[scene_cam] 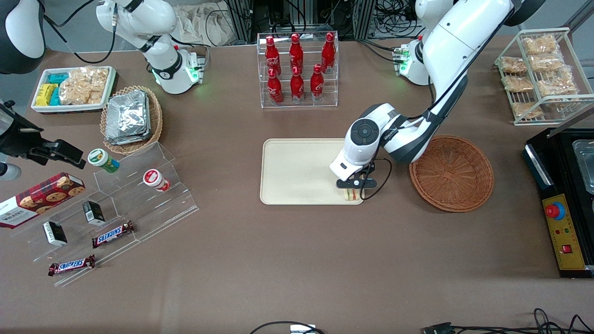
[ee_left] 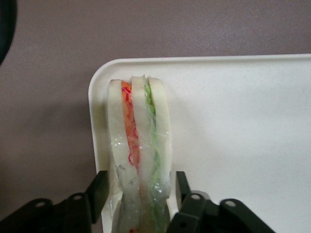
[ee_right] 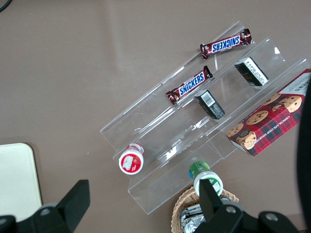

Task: Place sandwich from basket to tray

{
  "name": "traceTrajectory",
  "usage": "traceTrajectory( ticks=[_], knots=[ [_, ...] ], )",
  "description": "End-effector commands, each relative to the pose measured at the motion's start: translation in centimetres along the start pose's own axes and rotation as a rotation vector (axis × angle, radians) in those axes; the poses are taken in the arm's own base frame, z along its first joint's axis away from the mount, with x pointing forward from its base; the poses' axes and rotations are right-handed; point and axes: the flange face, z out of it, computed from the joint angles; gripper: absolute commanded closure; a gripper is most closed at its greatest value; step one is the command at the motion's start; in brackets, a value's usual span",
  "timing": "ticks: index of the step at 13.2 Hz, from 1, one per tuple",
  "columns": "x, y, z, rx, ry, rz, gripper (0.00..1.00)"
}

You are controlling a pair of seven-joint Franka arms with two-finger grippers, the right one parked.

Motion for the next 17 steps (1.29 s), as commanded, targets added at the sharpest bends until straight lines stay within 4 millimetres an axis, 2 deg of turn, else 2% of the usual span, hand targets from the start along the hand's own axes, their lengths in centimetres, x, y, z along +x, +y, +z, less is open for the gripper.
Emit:
traceTrajectory(
  ticks=[1, 3, 4, 6, 7, 9, 12, 14, 15, 17],
  knots=[
    [0.5, -0.6, -3.1, 0.034, 0.033, -0.017, 0.00],
    [0.5, -1.1, -6.6, 0.061, 0.033, -0.043, 0.00],
    [0.7, -1.2, -9.2, 0.059, 0.028, -0.066, 0.00],
    [0.4, -1.9, -15.2, 0.060, 0.010, -0.066, 0.00],
    [0.3, -3.2, -18.4, 0.056, 0.005, -0.062, 0.00],
    [0.6, -8.7, -24.0, 0.061, 0.006, -0.066, 0.00],
    [0.6, -19.2, -29.8, 0.064, 0.001, -0.066, 0.00],
    [0.4, -26.5, -32.4, 0.019, 0.012, -0.099, 0.00],
    [0.2, -29.3, -33.4, 0.006, 0.022, -0.110, 0.00],
    [0.0, -33.5, -34.8, -0.007, 0.037, -0.120, 0.00]
  ],
)
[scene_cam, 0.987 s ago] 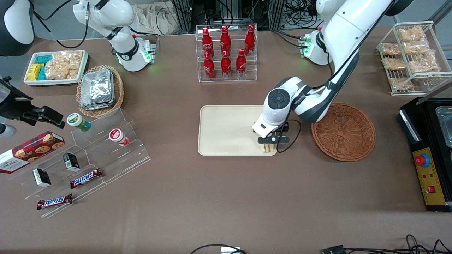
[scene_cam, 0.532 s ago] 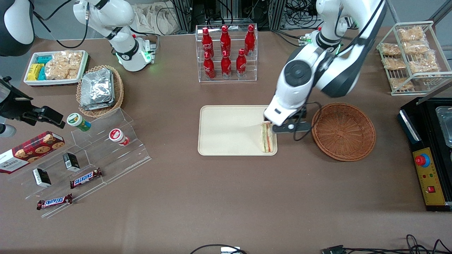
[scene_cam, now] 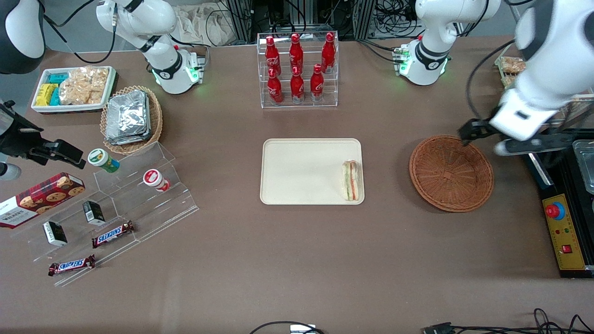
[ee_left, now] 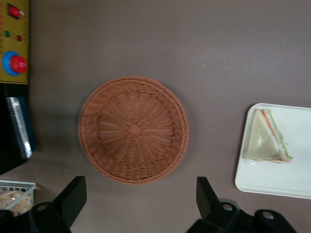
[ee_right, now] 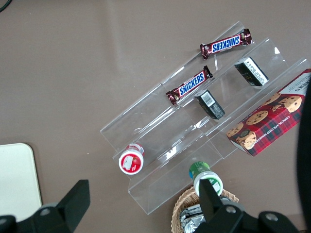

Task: Place sandwich from basket to tray

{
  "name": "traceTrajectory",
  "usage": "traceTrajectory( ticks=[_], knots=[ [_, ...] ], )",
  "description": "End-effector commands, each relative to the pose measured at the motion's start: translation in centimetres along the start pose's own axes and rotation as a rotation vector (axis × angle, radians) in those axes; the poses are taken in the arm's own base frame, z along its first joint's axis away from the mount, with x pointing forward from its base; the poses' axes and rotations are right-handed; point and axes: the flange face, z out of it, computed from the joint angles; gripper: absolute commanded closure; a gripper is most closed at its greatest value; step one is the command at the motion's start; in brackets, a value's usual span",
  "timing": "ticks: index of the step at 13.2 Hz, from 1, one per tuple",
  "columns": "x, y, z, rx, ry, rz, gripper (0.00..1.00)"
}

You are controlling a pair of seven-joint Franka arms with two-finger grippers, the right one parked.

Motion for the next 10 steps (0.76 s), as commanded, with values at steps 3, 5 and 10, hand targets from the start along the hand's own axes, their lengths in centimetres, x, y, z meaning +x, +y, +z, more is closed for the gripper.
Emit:
traceTrajectory(
  ticks=[3, 5, 10],
  knots=[
    [0.5, -2.8, -3.0, -0.018, -0.019, -0.010, 0.00],
    [0.6, -2.7, -3.4, -0.020, -0.013, -0.006, 0.00],
    [1.0, -2.5, -3.7, -0.023, -0.007, -0.009, 0.00]
  ],
)
